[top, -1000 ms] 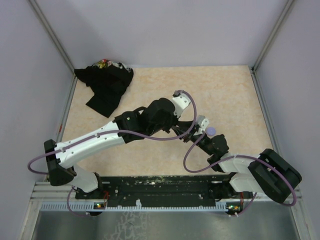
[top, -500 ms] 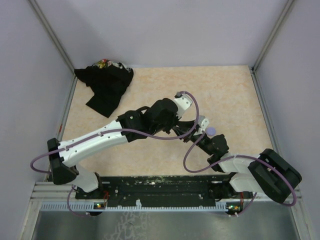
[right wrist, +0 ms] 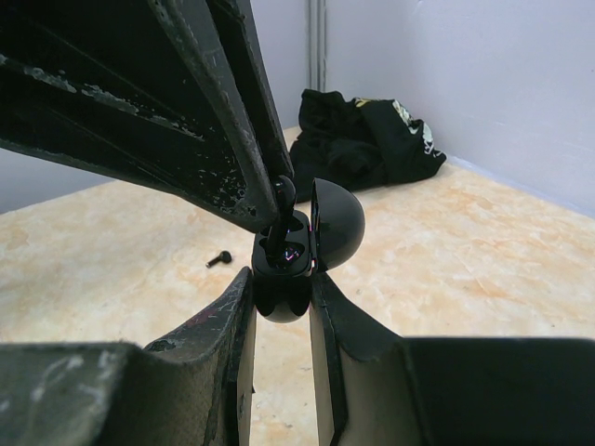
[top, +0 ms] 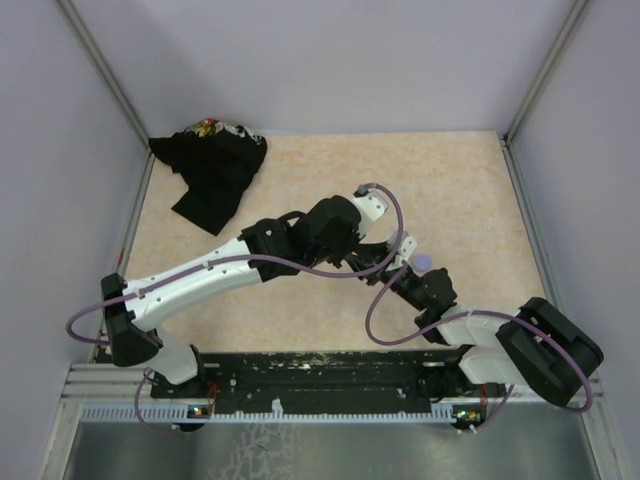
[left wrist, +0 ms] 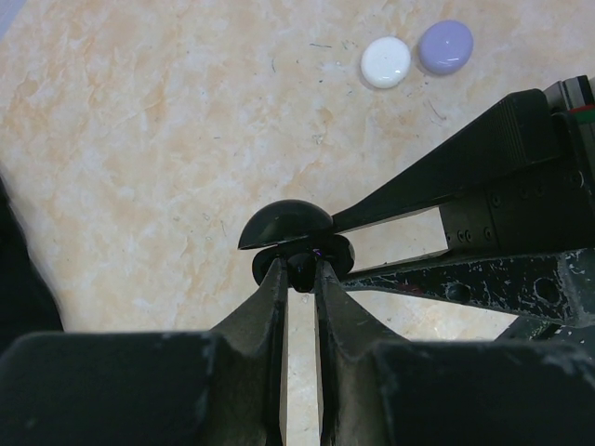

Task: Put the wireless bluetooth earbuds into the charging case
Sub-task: Place the earbud in the charging case, then pick up the earbud from the center of the board.

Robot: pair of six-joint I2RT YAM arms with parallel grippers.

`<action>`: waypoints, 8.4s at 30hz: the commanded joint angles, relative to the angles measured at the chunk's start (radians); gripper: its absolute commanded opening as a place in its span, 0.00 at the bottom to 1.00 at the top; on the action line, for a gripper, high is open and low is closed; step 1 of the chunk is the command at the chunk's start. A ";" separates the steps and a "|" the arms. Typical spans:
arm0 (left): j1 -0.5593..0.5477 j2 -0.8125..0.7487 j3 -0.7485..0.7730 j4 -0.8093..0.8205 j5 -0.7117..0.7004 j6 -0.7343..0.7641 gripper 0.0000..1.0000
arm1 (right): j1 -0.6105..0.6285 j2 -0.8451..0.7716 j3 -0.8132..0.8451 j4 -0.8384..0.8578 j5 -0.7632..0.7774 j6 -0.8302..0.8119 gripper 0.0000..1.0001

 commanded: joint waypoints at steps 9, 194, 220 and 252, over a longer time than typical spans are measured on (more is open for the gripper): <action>0.005 0.019 0.014 -0.071 -0.022 -0.074 0.00 | 0.003 -0.002 -0.020 0.164 0.059 0.025 0.00; 0.841 0.295 -0.426 -0.032 0.270 -0.222 0.28 | 0.003 0.000 -0.005 0.061 0.047 -0.014 0.00; 0.727 0.174 -0.420 -0.015 0.252 -0.278 0.15 | 0.002 0.001 0.002 0.047 0.039 -0.014 0.00; 0.365 -0.269 -0.422 0.283 0.093 -0.344 0.13 | 0.003 0.033 0.023 0.107 0.054 0.014 0.00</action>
